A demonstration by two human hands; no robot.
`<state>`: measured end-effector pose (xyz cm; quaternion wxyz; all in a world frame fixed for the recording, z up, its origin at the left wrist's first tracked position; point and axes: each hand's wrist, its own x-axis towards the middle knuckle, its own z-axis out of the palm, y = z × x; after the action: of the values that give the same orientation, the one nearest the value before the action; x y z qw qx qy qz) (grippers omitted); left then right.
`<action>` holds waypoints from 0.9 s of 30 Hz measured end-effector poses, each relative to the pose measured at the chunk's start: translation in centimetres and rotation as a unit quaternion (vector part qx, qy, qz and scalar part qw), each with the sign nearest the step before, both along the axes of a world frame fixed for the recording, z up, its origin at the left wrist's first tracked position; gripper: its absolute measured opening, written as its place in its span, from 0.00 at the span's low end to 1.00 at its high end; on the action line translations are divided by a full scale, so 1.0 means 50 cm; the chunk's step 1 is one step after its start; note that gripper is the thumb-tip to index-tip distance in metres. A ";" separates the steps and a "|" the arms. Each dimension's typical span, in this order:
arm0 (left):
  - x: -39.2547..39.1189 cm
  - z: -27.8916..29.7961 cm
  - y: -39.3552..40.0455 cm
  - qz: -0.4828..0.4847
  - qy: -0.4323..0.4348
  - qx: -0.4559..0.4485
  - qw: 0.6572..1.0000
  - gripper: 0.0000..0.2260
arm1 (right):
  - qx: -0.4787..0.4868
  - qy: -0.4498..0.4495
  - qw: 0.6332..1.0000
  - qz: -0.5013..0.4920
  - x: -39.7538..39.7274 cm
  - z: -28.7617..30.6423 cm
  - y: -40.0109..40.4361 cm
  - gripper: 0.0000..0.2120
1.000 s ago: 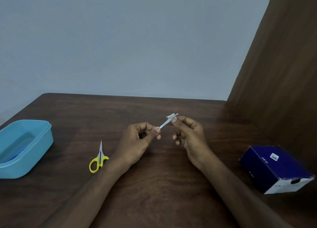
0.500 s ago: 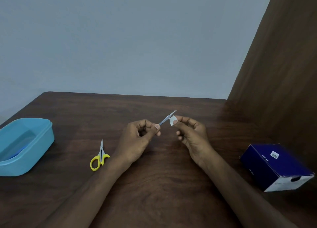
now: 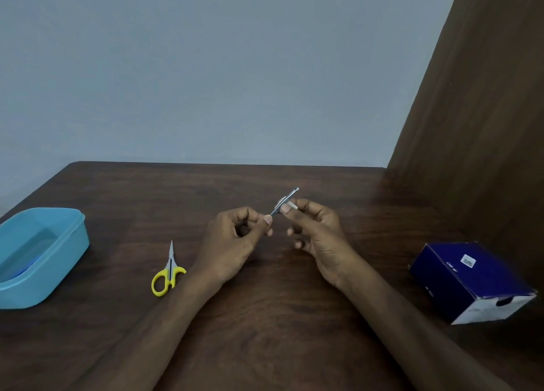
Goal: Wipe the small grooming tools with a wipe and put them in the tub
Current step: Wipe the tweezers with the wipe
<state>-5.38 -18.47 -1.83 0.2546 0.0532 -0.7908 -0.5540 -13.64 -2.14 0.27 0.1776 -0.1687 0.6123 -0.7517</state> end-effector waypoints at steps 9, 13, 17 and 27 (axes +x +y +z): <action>0.000 -0.003 0.000 -0.007 -0.003 -0.014 1.000 0.12 | -0.038 -0.022 0.997 -0.063 -0.006 0.004 0.001 0.04; 0.001 0.003 0.005 -0.003 -0.008 -0.024 1.000 0.12 | -0.037 -0.009 0.997 -0.069 -0.006 0.004 0.003 0.02; 0.005 0.007 0.008 0.000 -0.014 -0.038 0.999 0.12 | -0.019 0.017 0.997 -0.079 -0.009 0.002 0.006 0.02; 0.007 0.008 0.004 0.001 0.003 -0.021 1.000 0.15 | 0.062 0.085 0.994 -0.024 0.003 -0.020 -0.007 0.05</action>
<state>-5.05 -18.26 -1.45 0.2589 0.0471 -0.8015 -0.5370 -13.50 -2.49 -0.74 0.1166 -0.2062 0.6741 -0.6996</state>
